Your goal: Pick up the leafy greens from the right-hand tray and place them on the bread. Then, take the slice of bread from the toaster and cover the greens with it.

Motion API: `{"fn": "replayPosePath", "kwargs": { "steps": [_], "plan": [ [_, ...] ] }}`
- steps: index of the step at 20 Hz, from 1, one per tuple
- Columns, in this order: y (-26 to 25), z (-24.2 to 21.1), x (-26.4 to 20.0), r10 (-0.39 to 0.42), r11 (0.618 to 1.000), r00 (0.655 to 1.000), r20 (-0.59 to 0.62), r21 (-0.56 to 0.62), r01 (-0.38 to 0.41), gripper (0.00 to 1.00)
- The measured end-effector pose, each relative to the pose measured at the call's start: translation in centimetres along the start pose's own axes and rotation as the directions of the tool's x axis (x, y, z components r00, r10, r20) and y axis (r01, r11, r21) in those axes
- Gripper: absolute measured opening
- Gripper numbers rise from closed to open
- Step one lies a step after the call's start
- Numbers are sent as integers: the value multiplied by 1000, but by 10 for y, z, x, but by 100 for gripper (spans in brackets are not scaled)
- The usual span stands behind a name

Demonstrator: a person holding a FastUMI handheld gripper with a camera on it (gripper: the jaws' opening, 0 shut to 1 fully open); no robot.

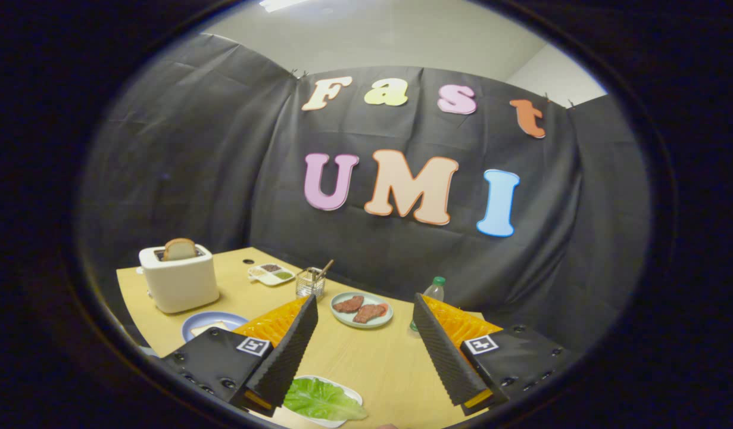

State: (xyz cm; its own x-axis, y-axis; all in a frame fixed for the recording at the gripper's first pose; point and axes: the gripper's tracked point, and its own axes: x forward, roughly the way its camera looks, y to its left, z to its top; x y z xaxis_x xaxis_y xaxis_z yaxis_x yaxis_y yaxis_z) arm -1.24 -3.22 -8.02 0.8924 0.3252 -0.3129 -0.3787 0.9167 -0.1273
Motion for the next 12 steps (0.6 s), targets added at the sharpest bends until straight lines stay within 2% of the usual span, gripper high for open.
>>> {"fn": "replayPosePath", "kwargs": {
  "steps": [5, 12],
  "plan": [
    [-1, -38, 7, 79, 993, 991, -107, -85, -88, 100],
    [11, -101, 18, 180, 971, 954, -240, -111, -212, 100]
  ]
}}
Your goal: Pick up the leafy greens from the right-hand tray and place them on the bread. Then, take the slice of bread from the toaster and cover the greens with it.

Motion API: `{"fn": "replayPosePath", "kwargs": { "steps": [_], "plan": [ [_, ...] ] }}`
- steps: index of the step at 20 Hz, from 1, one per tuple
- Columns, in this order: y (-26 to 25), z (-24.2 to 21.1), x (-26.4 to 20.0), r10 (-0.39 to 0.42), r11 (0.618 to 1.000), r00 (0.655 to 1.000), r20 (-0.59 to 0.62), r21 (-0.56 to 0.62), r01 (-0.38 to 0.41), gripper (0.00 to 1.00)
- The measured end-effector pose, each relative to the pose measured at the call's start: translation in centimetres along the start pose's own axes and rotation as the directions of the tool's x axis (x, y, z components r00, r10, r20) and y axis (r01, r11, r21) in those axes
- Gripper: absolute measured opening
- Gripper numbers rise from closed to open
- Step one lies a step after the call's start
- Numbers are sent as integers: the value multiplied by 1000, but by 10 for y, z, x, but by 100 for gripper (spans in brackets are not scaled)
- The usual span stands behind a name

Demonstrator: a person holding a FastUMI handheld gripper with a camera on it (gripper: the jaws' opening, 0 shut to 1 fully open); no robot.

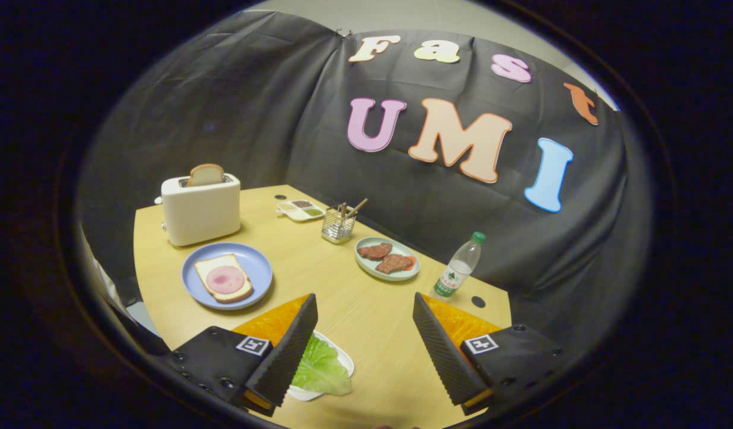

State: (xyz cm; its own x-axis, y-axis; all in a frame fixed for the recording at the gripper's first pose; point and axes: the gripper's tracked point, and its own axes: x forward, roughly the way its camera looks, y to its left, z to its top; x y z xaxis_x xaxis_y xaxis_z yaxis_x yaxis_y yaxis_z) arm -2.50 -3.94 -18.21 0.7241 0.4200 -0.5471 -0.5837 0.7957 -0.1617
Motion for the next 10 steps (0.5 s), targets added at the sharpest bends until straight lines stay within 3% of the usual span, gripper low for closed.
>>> {"fn": "replayPosePath", "kwargs": {
  "steps": [10],
  "plan": [
    [48, -81, 33, 179, 983, 966, -186, -10, -183, 100]
  ]
}}
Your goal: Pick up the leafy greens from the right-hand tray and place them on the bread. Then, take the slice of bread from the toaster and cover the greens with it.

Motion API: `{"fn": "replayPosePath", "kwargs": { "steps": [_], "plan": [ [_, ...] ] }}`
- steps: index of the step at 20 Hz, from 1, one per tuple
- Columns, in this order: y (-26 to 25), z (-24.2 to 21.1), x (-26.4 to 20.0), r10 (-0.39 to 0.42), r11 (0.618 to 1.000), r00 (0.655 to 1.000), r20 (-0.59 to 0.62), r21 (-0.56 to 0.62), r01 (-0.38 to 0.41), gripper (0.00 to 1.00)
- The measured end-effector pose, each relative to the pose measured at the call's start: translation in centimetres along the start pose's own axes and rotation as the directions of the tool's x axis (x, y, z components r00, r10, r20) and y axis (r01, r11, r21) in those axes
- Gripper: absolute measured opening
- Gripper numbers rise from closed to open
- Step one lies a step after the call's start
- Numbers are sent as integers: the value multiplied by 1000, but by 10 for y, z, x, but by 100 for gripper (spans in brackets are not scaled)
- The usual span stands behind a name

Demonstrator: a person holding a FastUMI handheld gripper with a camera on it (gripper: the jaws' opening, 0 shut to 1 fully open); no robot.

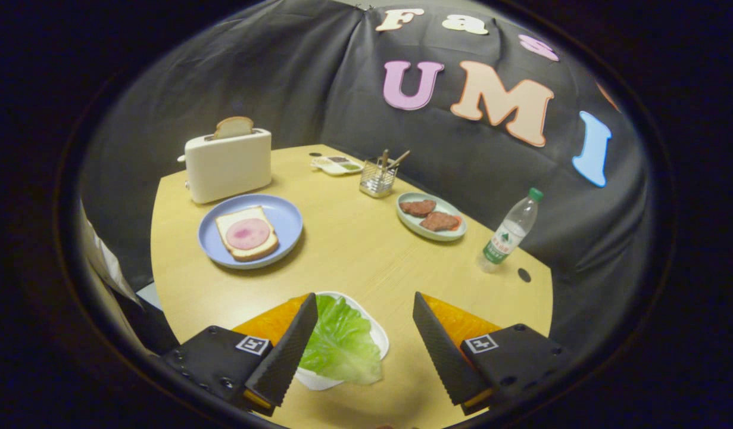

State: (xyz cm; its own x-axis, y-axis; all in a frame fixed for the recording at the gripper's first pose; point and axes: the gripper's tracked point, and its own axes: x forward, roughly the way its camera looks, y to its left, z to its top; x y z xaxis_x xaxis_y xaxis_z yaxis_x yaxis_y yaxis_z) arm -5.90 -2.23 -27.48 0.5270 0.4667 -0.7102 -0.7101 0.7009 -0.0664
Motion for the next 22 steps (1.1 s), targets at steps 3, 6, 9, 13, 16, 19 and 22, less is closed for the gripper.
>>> {"fn": "replayPosePath", "kwargs": {
  "steps": [3, 6, 9, 13, 16, 19, 22],
  "plan": [
    [13, -19, 11, 58, 998, 997, -61, -4, -58, 100],
    [21, -33, 21, 85, 996, 991, -104, 0, -86, 100],
    [27, -47, 30, 112, 994, 983, -149, 9, -112, 100],
    [31, -65, 38, 132, 991, 971, -199, 27, -129, 100],
    [31, -77, 43, 141, 990, 963, -228, 52, -133, 100],
    [31, -82, 43, 155, 986, 958, -243, 91, -136, 100],
    [33, -88, 45, 169, 980, 953, -250, 145, -135, 88]
  ]
}}
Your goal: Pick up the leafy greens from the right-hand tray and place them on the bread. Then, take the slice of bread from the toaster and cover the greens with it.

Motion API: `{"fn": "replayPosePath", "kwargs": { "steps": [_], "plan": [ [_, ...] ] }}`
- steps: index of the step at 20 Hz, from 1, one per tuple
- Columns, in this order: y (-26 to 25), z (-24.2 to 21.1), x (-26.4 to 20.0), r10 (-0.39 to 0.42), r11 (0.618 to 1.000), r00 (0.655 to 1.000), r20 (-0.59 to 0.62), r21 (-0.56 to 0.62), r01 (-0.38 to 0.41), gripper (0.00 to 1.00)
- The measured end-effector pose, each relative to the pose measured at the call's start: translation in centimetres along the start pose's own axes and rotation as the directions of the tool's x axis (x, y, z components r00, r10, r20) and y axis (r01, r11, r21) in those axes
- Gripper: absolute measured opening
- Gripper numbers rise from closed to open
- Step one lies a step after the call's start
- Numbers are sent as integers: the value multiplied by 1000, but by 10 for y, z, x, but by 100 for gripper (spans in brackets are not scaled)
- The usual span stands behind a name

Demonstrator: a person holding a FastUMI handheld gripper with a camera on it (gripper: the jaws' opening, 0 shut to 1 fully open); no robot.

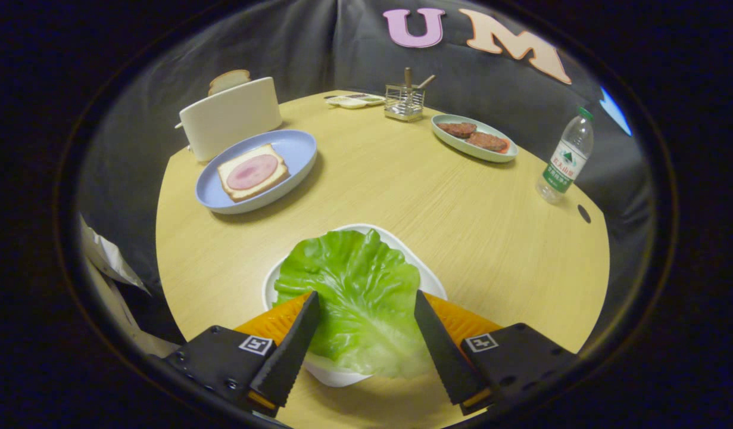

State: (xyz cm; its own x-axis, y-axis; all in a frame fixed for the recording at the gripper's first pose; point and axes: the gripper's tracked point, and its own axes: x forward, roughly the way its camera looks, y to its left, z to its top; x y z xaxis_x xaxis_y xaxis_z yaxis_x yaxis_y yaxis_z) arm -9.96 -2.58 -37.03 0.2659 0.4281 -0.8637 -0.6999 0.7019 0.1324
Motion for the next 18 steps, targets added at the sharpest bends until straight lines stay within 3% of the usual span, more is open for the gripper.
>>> {"fn": "replayPosePath", "kwargs": {
  "steps": [10, 11, 13, 18],
  "plan": [
    [8, 0, -2, -28, 1000, 1000, -11, 7, 28, 22],
    [10, 1, -1, -25, 1000, 1000, -3, -5, 25, 22],
    [10, 6, -3, -44, 999, 999, 10, -24, 44, 11],
    [7, 8, -9, -87, 996, 996, 13, -28, 87, 7]
  ]
}}
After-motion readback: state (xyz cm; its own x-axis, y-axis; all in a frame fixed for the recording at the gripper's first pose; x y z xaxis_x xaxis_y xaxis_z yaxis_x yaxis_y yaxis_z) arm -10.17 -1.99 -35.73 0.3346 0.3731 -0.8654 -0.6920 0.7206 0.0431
